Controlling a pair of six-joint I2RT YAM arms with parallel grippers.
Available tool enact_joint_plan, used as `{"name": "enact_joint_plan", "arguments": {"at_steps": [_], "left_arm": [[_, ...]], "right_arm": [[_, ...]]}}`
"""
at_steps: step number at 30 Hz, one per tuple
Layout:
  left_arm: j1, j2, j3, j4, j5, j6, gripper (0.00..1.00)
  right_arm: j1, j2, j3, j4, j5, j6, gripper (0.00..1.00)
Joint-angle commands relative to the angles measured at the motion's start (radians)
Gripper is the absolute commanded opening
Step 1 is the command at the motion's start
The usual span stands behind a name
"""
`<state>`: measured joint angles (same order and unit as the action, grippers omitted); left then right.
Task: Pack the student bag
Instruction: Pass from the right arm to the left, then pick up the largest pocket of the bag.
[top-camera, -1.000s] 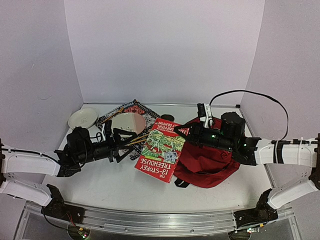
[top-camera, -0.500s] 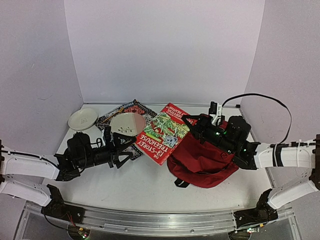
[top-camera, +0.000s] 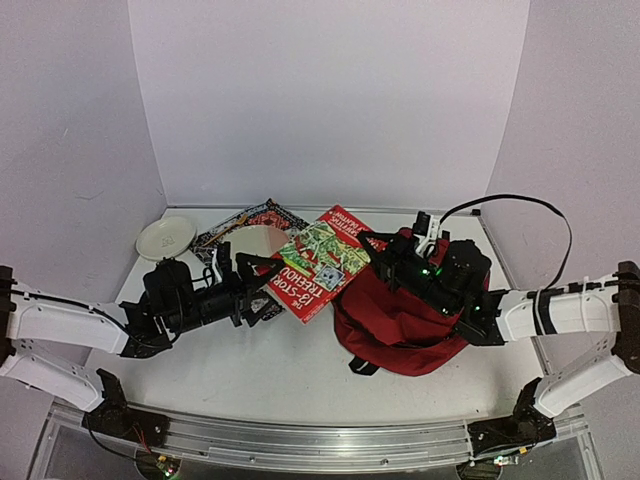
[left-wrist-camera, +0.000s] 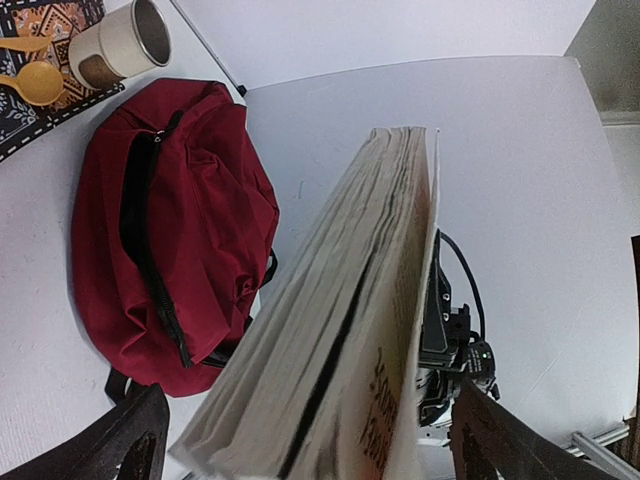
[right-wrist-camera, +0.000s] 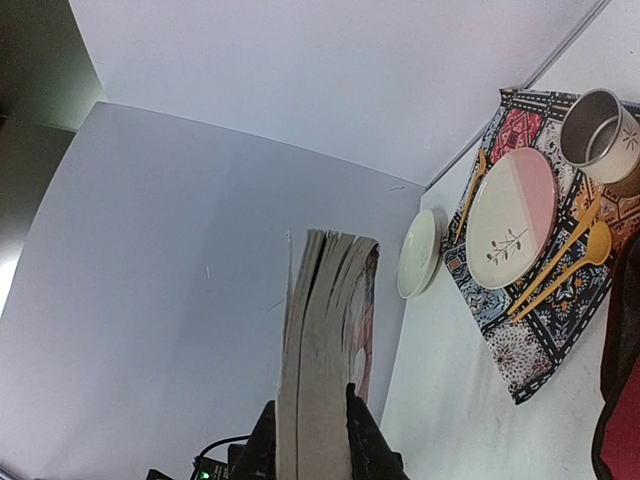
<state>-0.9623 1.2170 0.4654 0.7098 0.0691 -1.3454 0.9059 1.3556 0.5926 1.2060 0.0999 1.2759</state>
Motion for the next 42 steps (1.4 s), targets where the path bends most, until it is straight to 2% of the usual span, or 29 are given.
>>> {"name": "enact_joint_plan", "arguments": {"at_steps": [1, 3, 6, 9, 12, 15, 18, 26, 32, 38, 42], "left_arm": [[-0.008, 0.032, 0.053, 0.077, -0.033, -0.024, 0.95], [-0.009, 0.036, 0.058, 0.085, -0.036, -0.024, 0.89], [-0.01, 0.028, 0.059, 0.091, -0.049, -0.023, 0.75], [-0.01, 0.012, 0.044, 0.093, -0.06, -0.02, 0.56], [-0.01, -0.005, 0.027, 0.094, -0.091, -0.02, 0.31], [-0.01, -0.015, 0.012, 0.095, -0.104, -0.015, 0.14], [-0.01, -0.02, 0.002, 0.095, -0.12, -0.001, 0.02], [0.036, 0.007, -0.012, 0.095, -0.094, 0.048, 0.0], [0.112, 0.012, -0.052, 0.095, -0.016, 0.061, 0.0], [0.182, -0.032, -0.106, 0.094, 0.043, 0.066, 0.0], [0.225, -0.086, -0.154, 0.092, 0.072, 0.064, 0.0]], "right_arm": [[0.019, -0.002, 0.032, 0.185, 0.041, 0.028, 0.0], [0.021, 0.003, 0.027, 0.185, 0.042, 0.028, 0.0], [0.03, 0.003, 0.009, 0.186, 0.057, 0.036, 0.0], [0.032, 0.007, -0.003, 0.185, 0.057, 0.032, 0.0], [0.033, 0.015, -0.008, 0.166, 0.035, 0.024, 0.0], [0.032, 0.019, -0.036, 0.152, 0.031, 0.027, 0.0], [0.032, 0.019, -0.056, 0.124, 0.023, 0.003, 0.04], [0.032, -0.042, -0.097, -0.036, 0.0, -0.109, 0.26], [0.032, -0.144, -0.002, -0.459, -0.004, -0.312, 0.48], [0.033, -0.223, 0.087, -0.845, 0.02, -0.48, 0.59], [0.042, -0.208, 0.18, -1.072, 0.039, -0.581, 0.66]]}}
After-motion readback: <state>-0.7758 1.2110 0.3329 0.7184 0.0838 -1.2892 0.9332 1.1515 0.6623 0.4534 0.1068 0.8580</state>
